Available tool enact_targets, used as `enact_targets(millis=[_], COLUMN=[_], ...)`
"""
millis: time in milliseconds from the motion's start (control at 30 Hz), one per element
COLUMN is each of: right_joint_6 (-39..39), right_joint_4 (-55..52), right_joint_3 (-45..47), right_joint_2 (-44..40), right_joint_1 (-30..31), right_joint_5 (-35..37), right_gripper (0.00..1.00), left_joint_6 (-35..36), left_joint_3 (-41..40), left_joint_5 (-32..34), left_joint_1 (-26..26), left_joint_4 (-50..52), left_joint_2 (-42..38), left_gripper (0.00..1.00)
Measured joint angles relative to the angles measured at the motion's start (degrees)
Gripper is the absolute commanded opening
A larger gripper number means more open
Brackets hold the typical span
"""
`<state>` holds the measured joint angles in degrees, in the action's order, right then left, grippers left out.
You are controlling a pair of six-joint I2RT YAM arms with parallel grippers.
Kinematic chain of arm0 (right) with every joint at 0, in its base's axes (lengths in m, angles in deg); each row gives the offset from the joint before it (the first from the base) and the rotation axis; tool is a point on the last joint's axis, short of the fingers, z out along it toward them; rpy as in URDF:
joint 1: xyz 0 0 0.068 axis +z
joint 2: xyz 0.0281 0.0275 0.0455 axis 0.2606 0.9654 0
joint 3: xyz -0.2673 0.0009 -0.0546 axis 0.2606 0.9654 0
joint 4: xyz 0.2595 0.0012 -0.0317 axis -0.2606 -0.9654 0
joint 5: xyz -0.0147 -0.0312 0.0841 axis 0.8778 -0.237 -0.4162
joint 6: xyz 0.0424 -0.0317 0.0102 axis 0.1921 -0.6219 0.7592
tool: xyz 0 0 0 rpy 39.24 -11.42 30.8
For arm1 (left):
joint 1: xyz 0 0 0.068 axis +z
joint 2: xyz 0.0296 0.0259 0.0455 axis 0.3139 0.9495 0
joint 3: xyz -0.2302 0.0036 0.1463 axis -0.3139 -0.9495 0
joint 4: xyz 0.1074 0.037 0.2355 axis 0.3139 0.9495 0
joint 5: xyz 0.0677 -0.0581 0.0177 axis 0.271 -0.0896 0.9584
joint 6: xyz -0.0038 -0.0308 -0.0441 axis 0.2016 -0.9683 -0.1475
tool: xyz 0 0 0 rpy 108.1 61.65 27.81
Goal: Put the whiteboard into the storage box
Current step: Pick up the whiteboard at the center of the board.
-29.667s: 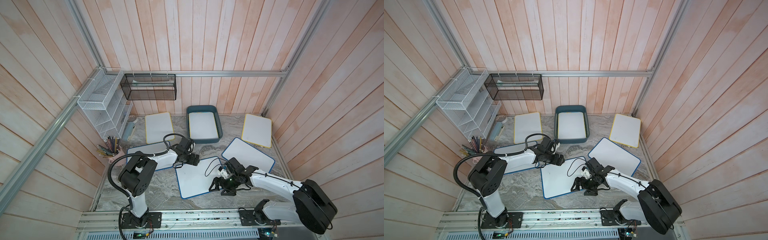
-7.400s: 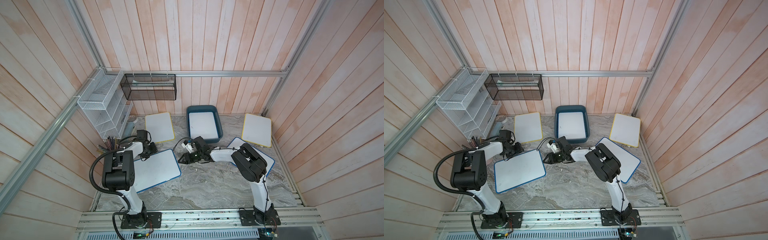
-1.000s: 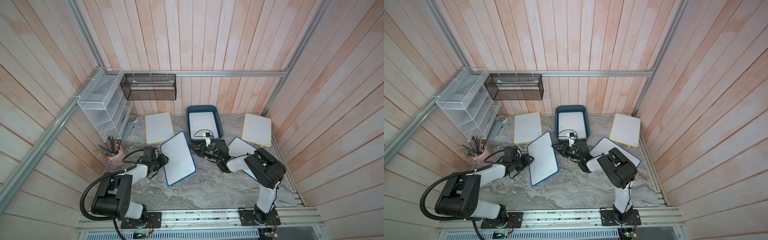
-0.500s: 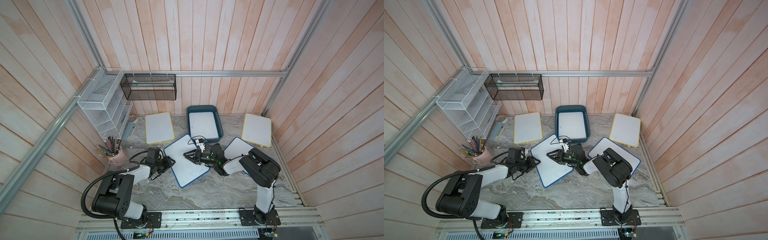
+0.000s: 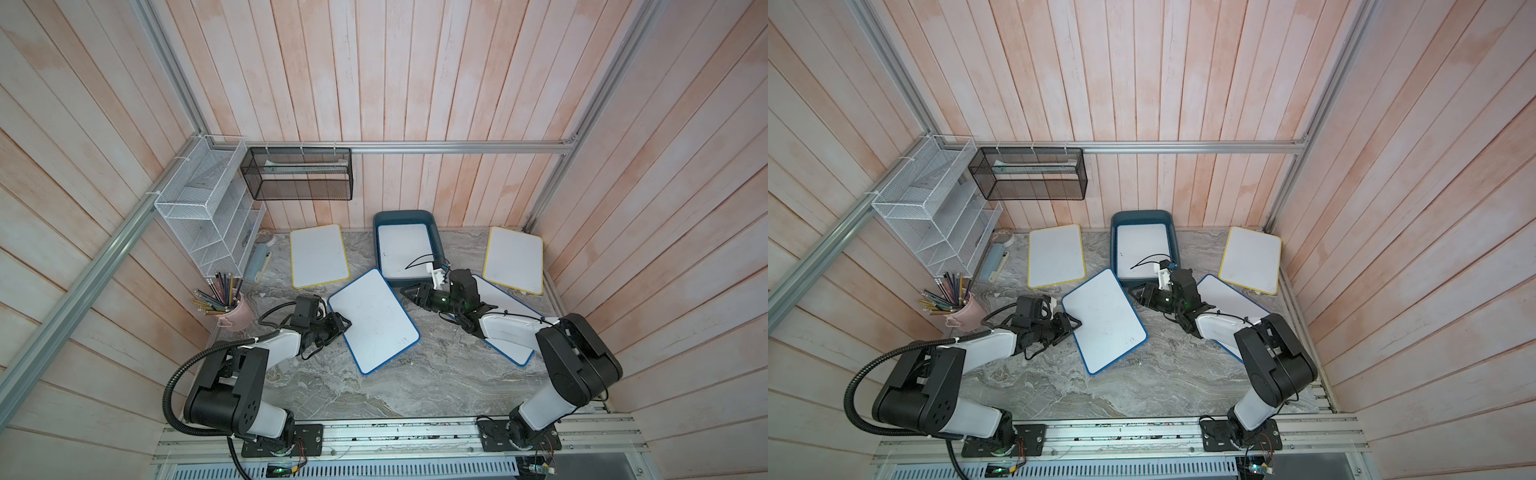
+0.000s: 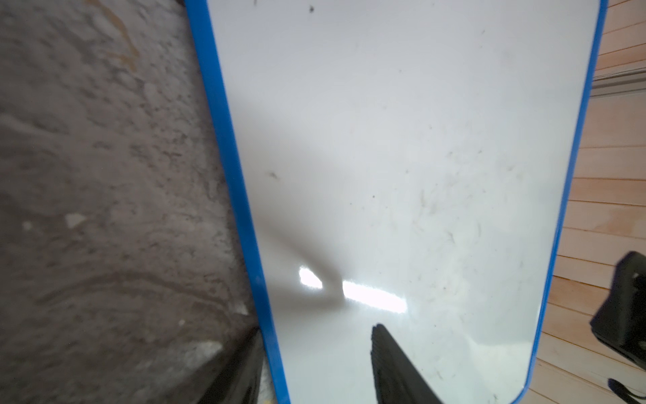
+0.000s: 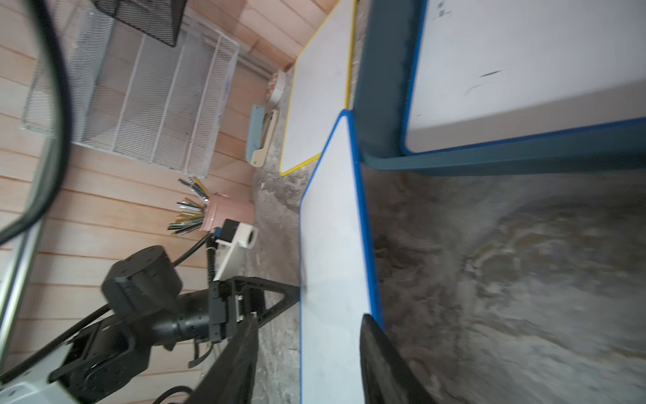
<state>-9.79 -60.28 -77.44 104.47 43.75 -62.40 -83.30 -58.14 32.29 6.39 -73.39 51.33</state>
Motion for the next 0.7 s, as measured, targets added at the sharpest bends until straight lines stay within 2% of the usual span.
enact_targets(millis=[133, 400, 500, 700], right_joint_6=[-4.57, -7.37, -6.91, -4.35], right_joint_4=[-7.54, -11.26, -10.29, -7.21], right_joint_3=[-3.52, -10.47, -10.51, -9.97], right_joint_2=[4.04, 12.72, 12.83, 13.46], right_joint_1=[0.28, 6.60, 6.91, 6.78], right_joint_5=[0.20, -3.37, -5.11, -7.54], right_gripper=[0.48, 0.45, 0.39, 0.16], left_joint_6=[0.02, 0.85, 0.94, 1.42], left_joint_3=[0.33, 0.66, 0.61, 0.61], left_joint_5=[-0.22, 0.63, 0.98, 0.87], left_joint_1=[0.00, 0.15, 0.59, 1.49], left_joint_4=[0.07, 2.38, 3.56, 4.24], left_joint_2=[0.31, -0.66, -1.25, -1.44], left_gripper=[0.52, 0.53, 0.53, 0.53])
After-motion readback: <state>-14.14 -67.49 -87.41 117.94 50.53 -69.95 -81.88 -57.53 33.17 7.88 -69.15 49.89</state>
